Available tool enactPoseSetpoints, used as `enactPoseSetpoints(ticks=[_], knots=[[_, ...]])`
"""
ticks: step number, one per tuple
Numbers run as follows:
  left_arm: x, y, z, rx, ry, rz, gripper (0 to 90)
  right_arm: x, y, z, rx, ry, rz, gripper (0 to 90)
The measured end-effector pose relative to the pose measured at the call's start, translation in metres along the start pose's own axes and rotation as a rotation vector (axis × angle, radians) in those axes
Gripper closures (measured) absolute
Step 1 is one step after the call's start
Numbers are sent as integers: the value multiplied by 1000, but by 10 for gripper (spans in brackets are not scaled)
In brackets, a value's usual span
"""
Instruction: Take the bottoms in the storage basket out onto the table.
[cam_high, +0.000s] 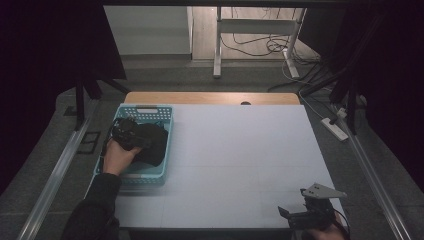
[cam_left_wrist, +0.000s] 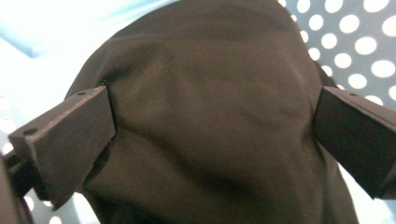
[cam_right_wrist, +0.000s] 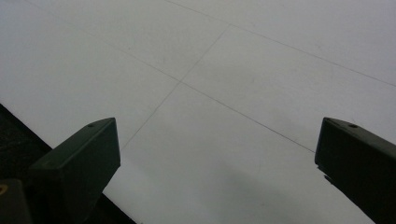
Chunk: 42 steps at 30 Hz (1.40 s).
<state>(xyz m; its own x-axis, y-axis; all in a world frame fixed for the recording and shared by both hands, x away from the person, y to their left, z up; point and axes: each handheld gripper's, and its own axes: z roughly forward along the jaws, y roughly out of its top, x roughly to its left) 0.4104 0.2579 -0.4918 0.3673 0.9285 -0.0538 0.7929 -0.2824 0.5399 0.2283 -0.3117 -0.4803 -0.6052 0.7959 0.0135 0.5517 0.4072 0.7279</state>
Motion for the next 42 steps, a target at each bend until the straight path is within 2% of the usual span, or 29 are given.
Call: enactPoseSetpoints(ticks=[18, 24, 28, 30, 31, 33, 34, 35, 38, 42], knots=[[17, 0, 26, 107, -41, -28, 0, 0, 0, 0, 1, 1, -6, 5], [13, 1, 33, 130, -21, -20, 0, 1, 0, 1, 5, 3, -9, 5], [7, 4, 36, 163, 6, -4, 5, 1, 0, 1, 10, 1, -13, 5], [6, 5, 35, 167, -12, -6, 46, 1, 0, 1, 13, 0, -16, 5], [7, 5, 33, 164, -31, -8, 124, 1, 0, 1, 13, 0, -18, 6], [7, 5, 32, 161, -39, -10, 202, 1, 0, 1, 14, 0, -17, 6], [6, 4, 32, 159, -47, -11, 202, 1, 0, 1, 14, 0, -17, 6], [4, 4, 30, 151, -58, -11, 288, 1, 0, 2, 14, 1, -18, 5], [3, 4, 29, 150, -59, -17, 376, 2, 0, 2, 13, 1, -19, 5], [1, 4, 27, 147, -58, -4, 467, 2, 0, 1, 11, 2, -20, 6]])
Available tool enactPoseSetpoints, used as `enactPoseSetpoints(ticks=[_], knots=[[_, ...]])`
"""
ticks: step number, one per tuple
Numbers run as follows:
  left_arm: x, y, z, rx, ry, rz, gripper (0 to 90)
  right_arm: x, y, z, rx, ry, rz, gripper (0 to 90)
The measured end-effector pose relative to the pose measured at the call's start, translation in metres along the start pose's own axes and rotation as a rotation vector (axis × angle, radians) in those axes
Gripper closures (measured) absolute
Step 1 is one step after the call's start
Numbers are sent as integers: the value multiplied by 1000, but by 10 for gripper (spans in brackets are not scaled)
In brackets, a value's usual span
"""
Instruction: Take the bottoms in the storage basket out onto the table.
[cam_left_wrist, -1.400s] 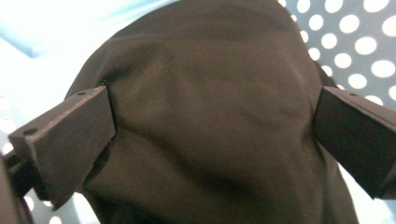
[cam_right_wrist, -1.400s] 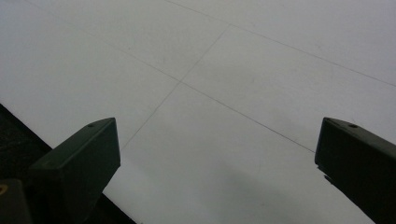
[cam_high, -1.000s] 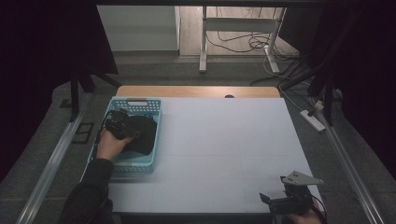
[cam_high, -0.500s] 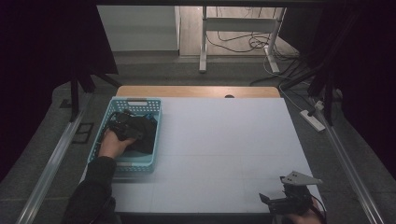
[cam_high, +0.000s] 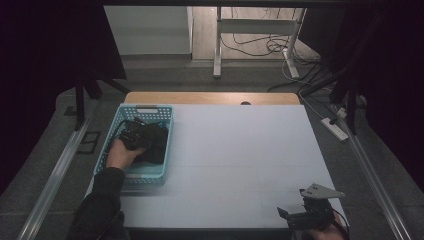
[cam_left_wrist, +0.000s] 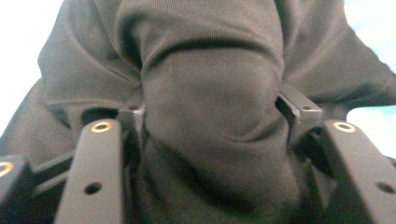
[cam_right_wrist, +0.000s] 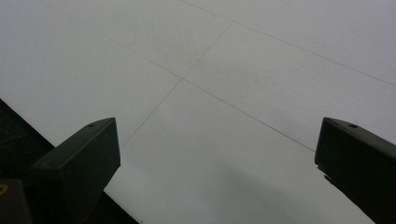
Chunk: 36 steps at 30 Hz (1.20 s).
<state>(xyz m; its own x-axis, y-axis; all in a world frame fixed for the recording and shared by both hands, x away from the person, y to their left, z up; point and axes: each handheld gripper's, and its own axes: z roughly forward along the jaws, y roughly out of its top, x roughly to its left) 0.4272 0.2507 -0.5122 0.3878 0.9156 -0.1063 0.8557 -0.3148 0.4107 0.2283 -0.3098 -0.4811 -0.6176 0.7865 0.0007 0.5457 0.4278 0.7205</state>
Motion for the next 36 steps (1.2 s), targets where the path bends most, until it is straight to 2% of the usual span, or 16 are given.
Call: enactPoseSetpoints(ticks=[4, 5, 9, 17, 20, 24, 29, 36], knots=[[-2, 0, -1, 3, 15, -1, 508, 0, 0, 0, -1, 2, -2, 5], [-2, 1, -2, 2, 15, -20, 525, 0, 0, 0, -2, 2, -2, 6], [-2, 2, -4, 4, 10, -44, 563, 0, 0, -1, -4, 1, -5, 6], [-2, 2, -10, -2, 3, -59, 588, 1, 0, -1, -9, 3, -8, 6], [-2, 2, -14, -20, 14, -54, 597, 1, 0, -1, -10, 4, -9, 6], [-2, 2, -19, -50, 8, -54, 602, 1, 0, -1, -13, 5, -7, 6], [-5, 1, -28, -95, 35, -26, 602, 1, 0, -1, -13, 6, -8, 5], [-7, 0, -40, -149, 25, -25, 602, 1, 0, -1, -14, 7, -8, 5]])
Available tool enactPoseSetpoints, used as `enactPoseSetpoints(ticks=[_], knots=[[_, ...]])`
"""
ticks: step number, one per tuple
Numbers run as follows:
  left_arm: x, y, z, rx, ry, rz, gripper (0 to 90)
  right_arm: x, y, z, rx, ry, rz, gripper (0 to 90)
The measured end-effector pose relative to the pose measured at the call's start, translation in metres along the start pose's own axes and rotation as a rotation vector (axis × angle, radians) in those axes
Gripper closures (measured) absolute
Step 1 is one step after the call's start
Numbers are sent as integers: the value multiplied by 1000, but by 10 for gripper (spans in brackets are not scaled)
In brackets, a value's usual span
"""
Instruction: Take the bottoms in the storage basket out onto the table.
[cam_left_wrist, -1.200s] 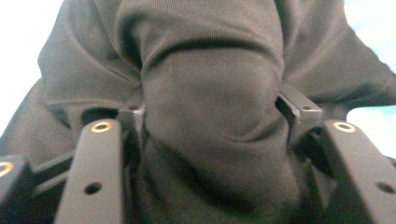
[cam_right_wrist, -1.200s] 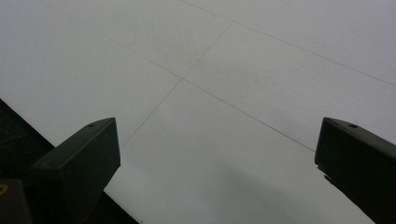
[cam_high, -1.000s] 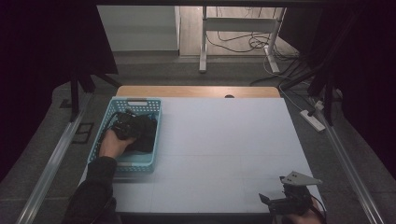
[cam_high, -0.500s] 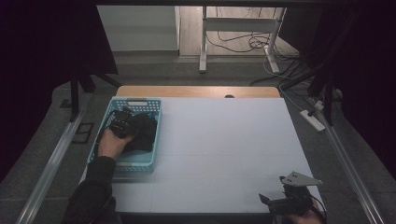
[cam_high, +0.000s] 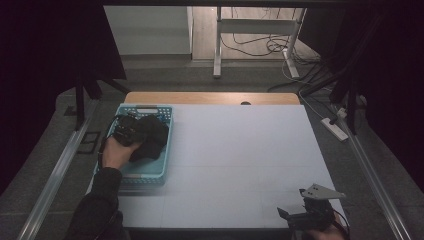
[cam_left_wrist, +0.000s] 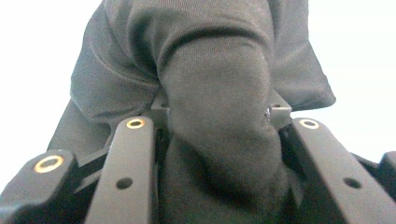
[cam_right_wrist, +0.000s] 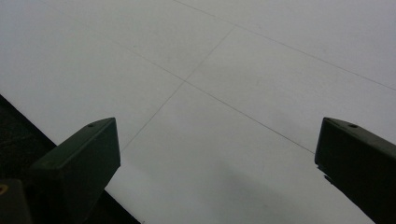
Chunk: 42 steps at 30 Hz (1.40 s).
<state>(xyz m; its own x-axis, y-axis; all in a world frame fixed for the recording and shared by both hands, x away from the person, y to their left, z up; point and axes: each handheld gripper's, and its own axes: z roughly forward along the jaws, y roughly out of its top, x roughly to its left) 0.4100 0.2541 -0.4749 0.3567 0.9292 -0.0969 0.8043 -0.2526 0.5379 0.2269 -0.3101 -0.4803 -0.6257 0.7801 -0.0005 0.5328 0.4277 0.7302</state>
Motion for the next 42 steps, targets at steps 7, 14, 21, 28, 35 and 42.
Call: enactPoseSetpoints(ticks=[7, 14, 21, 28, 35, 42], knots=[[-1, 0, -13, -57, -2, 2, 603, 0, 0, 0, -1, 0, 1, 6], [-2, 1, -26, -108, -26, 15, 603, 0, 0, 0, -1, 1, 0, 6], [-5, 2, -44, -153, -23, 23, 603, 0, 0, 0, -1, 1, 0, 5], [-9, 4, -54, -178, -33, 34, 604, 0, 0, 0, -1, 0, 0, 5], [-15, 6, -63, -197, -37, 49, 604, 0, 0, 0, -1, 1, 0, 6], [-22, 9, -75, -227, -41, 67, 604, 0, 0, 0, -1, 0, -1, 5]])
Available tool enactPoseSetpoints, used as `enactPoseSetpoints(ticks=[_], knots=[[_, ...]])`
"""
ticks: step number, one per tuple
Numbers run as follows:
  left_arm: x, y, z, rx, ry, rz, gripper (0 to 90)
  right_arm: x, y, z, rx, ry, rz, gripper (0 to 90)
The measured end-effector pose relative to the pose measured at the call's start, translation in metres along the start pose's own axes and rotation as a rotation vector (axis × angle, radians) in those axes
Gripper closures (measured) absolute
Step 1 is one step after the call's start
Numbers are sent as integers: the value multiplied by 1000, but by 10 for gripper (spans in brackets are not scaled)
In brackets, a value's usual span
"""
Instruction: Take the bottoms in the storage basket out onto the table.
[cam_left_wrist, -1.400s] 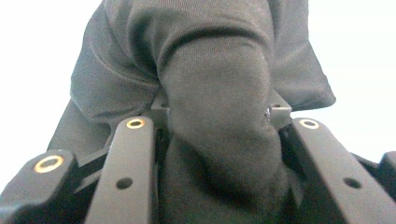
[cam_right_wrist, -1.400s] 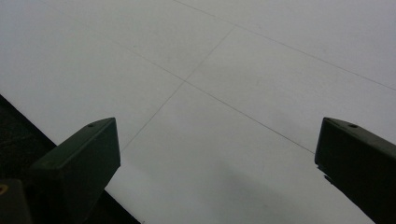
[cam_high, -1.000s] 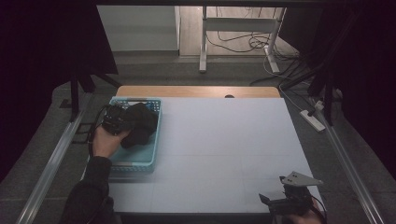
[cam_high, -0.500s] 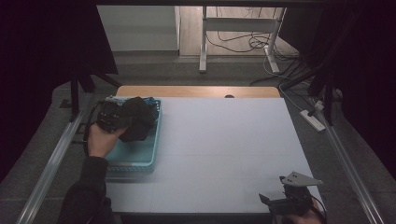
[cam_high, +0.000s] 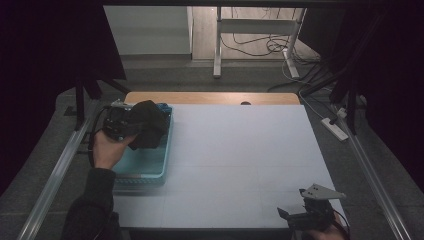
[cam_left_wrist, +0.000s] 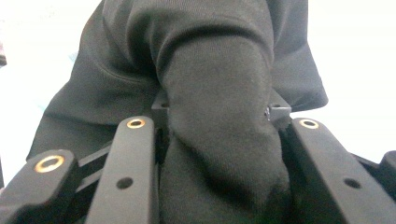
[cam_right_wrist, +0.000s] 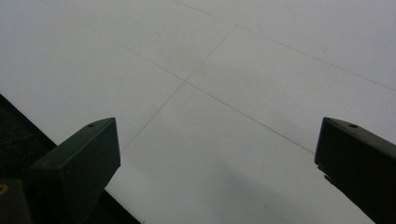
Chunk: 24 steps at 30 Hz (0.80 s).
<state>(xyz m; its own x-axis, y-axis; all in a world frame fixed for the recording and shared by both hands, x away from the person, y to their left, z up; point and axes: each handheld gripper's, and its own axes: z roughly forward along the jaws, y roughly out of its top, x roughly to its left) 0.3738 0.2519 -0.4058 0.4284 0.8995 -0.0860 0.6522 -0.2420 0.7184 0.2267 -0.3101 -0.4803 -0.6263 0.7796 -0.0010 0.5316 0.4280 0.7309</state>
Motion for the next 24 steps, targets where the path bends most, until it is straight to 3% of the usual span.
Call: enactPoseSetpoints(ticks=[10, 16, 24], knots=[[-1, 4, -20, -51, -19, -2, 603, 0, 0, 0, 1, 0, 1, 6], [-9, 7, -25, -64, -24, 20, 603, 0, 0, 0, 2, 0, 1, 6], [-23, 15, -34, -92, -90, 46, 603, 0, 0, 0, 2, 0, 1, 6]])
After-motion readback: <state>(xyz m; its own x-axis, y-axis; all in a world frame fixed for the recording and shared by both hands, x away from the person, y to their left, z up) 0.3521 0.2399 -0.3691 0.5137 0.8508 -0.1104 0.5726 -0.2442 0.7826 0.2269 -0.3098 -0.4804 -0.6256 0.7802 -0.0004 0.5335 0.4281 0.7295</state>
